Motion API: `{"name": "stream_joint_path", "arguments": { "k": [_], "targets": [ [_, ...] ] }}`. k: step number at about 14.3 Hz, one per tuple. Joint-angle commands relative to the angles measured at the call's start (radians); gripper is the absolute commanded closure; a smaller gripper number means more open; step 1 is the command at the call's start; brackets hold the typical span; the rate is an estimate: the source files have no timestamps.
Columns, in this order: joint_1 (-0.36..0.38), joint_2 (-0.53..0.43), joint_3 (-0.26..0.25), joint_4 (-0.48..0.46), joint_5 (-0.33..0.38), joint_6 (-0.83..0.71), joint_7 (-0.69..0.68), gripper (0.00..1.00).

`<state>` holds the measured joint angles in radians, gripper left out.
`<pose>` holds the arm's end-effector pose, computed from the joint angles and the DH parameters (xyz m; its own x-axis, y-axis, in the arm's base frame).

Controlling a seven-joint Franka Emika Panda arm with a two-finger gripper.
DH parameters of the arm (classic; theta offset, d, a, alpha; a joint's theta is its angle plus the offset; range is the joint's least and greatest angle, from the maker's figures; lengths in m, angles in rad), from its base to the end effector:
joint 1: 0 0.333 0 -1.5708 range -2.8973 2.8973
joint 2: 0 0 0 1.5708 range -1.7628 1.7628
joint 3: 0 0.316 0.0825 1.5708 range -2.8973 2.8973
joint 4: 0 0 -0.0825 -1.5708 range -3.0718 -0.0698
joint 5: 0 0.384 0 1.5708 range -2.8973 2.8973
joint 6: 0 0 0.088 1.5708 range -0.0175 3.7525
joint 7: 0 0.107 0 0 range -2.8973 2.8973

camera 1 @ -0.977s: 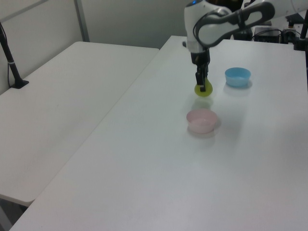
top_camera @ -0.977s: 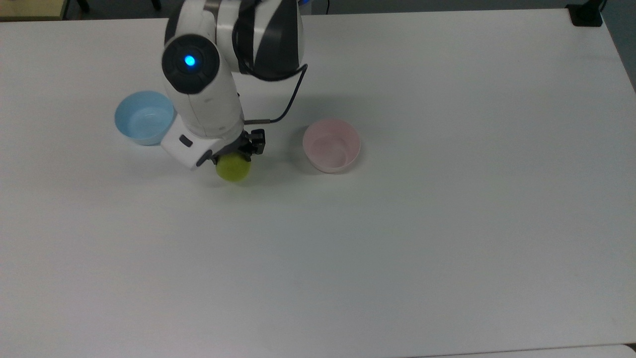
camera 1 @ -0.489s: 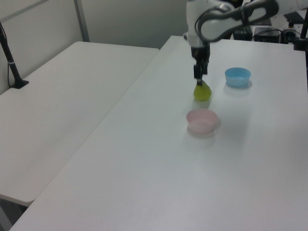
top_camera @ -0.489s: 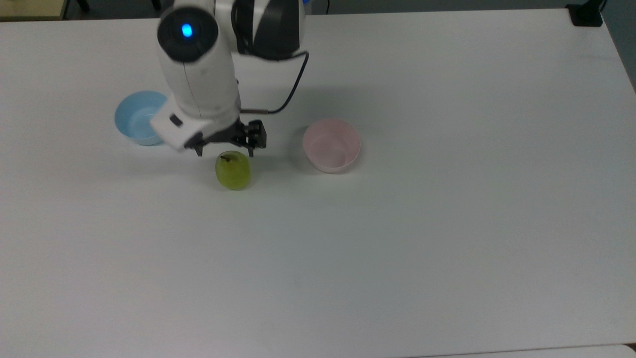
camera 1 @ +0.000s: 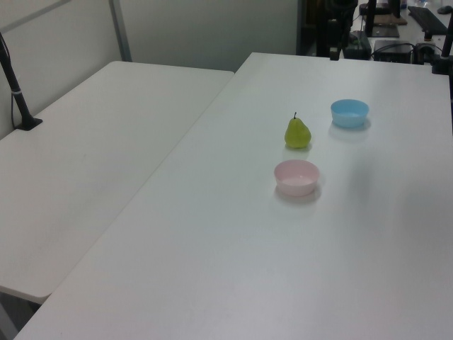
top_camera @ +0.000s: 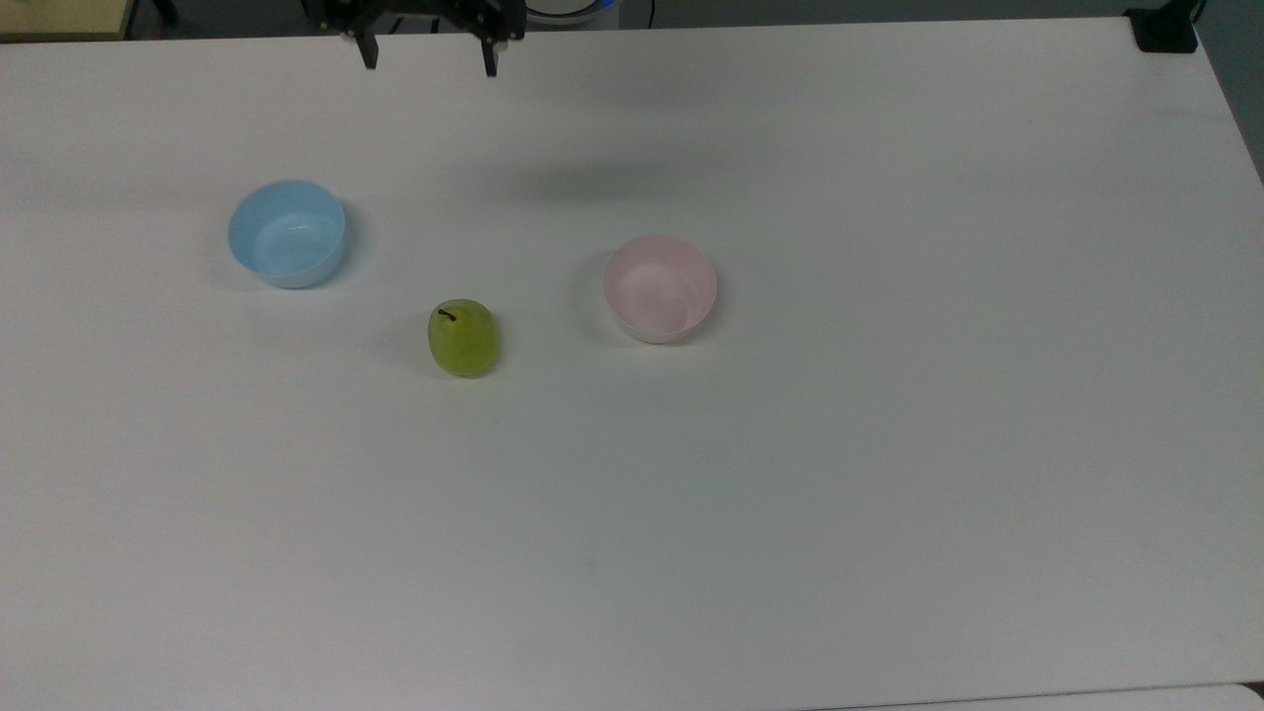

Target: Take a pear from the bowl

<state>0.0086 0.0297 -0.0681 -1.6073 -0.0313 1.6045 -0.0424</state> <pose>0.5638 -0.0363 0.5936 0.9993 -0.0161 -0.0338 -0.0150 -0.9994 0.0318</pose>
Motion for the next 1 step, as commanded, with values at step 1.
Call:
{"name": "stream_joint_path", "arguments": {
  "k": [1],
  "targets": [
    [0.042,-0.036,-0.006,-0.051,-0.004,-0.047,0.013,0.0]
  ]
}}
